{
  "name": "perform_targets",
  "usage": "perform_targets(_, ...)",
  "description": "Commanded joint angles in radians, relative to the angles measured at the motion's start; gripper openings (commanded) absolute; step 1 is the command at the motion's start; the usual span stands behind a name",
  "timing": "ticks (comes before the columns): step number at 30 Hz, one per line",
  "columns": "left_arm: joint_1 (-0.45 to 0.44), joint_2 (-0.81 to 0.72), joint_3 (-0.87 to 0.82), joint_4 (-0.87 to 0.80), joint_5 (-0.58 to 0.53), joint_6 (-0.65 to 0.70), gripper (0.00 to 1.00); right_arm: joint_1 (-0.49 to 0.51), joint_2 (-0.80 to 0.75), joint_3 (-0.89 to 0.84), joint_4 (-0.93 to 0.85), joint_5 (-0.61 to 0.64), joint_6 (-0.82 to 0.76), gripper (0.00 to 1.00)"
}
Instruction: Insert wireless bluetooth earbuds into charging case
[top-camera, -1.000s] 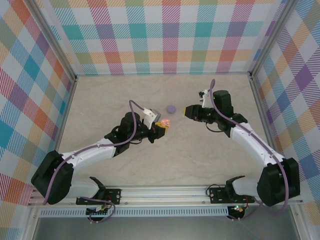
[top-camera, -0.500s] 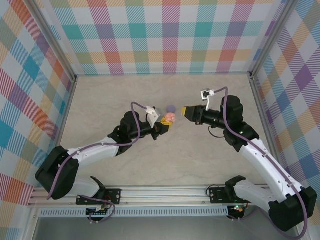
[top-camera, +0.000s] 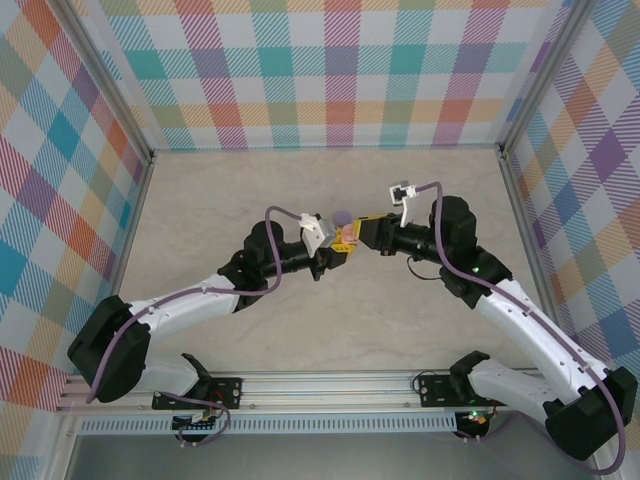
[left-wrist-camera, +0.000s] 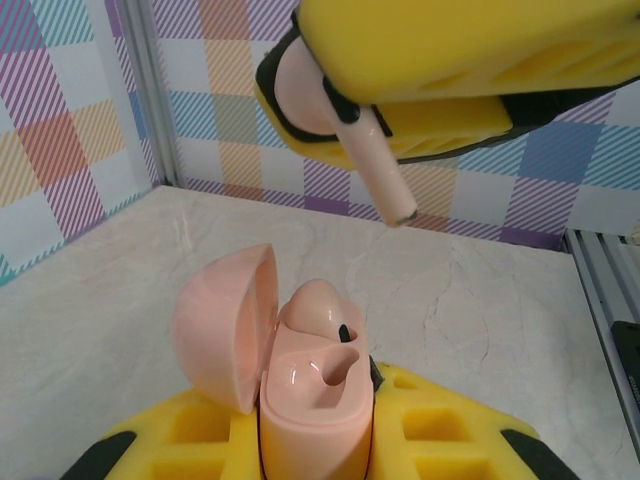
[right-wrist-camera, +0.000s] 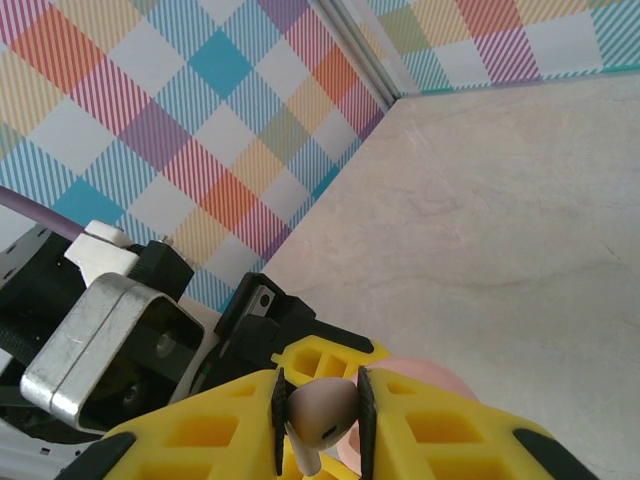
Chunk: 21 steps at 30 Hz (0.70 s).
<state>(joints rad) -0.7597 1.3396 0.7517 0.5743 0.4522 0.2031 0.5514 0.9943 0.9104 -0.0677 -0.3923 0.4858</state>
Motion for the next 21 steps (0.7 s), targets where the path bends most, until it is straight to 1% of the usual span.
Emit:
perform_targets(1, -0.015, -0.038, 0.035, -0.006, 0.019, 0.029, 0.09, 0.01, 0.004, 0.013, 0.034, 0.016, -0.03, 0.26)
perform_targets(6, -0.016, -0.049, 0.041, -0.013, 0.034, 0.019, 0.09, 0.015, 0.003, 0.008, 0.033, 0.024, -0.035, 0.26)
perform_targets(21, -0.017, -0.051, 0.059, -0.009, 0.043, -0.087, 0.1, 0.019, 0.004, 0.004, 0.027, 0.038, -0.047, 0.26)
